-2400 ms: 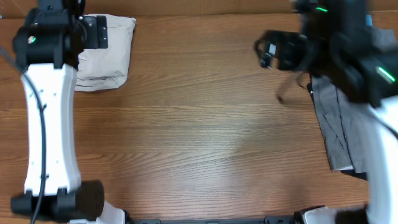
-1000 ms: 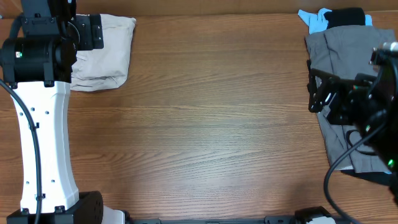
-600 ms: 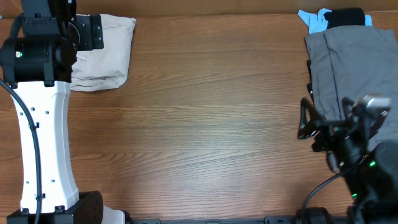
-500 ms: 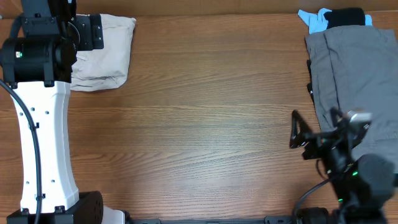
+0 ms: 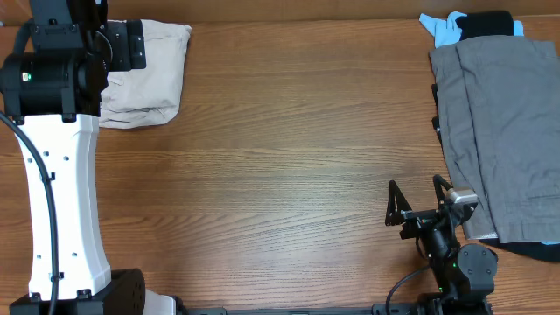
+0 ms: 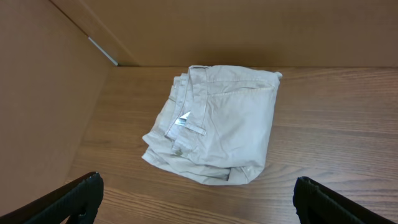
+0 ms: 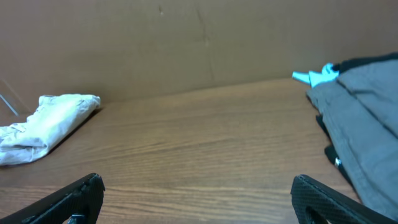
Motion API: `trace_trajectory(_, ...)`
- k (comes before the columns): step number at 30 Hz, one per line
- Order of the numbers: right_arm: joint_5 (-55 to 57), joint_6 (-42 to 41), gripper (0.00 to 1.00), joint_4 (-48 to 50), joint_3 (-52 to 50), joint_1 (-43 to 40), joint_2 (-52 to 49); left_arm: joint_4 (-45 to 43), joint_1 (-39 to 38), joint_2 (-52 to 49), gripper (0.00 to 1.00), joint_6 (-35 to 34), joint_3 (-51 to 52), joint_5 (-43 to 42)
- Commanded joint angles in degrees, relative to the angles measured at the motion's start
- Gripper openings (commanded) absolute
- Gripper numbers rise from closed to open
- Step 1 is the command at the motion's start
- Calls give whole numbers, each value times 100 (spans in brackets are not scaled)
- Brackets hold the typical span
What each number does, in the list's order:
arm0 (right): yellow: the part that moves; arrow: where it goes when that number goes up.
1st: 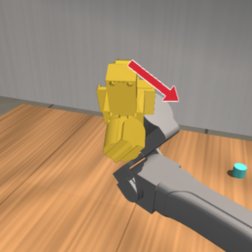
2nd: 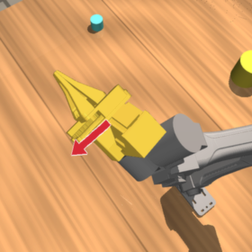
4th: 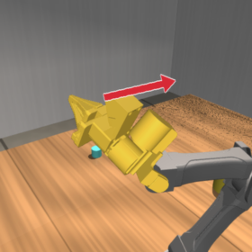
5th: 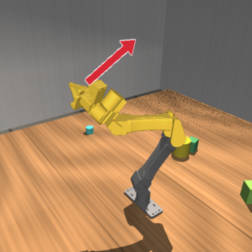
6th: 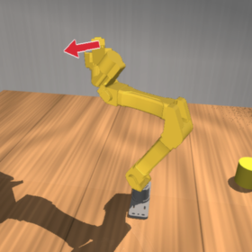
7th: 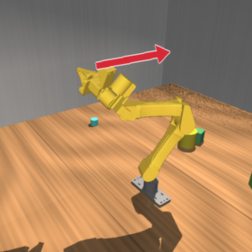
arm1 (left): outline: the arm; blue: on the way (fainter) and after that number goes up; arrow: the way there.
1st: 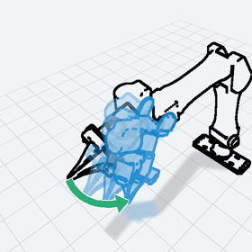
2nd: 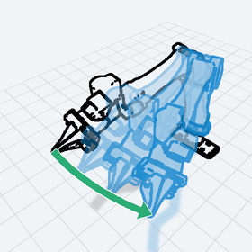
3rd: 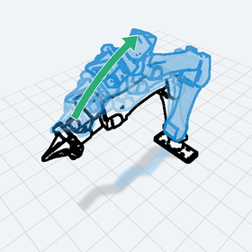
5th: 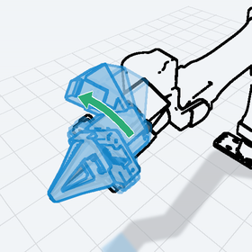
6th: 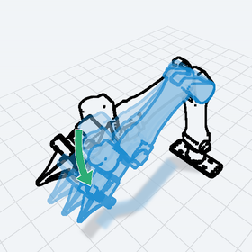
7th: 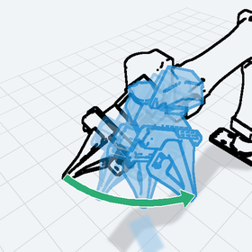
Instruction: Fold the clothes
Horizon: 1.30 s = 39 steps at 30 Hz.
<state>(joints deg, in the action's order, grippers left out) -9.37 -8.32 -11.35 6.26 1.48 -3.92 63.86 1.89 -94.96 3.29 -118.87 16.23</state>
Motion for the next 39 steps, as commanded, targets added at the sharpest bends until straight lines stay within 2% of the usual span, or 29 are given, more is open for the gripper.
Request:
trace_trajectory(1, 92, -201, 100, 57, -271, -44, 216, -15, -4, -39, 100, -72, -50, -22)
trace_trajectory(39, 286, -197, 100, 81, -310, -70, 376, -15, -4, -39, 100, -72, -50, -22)
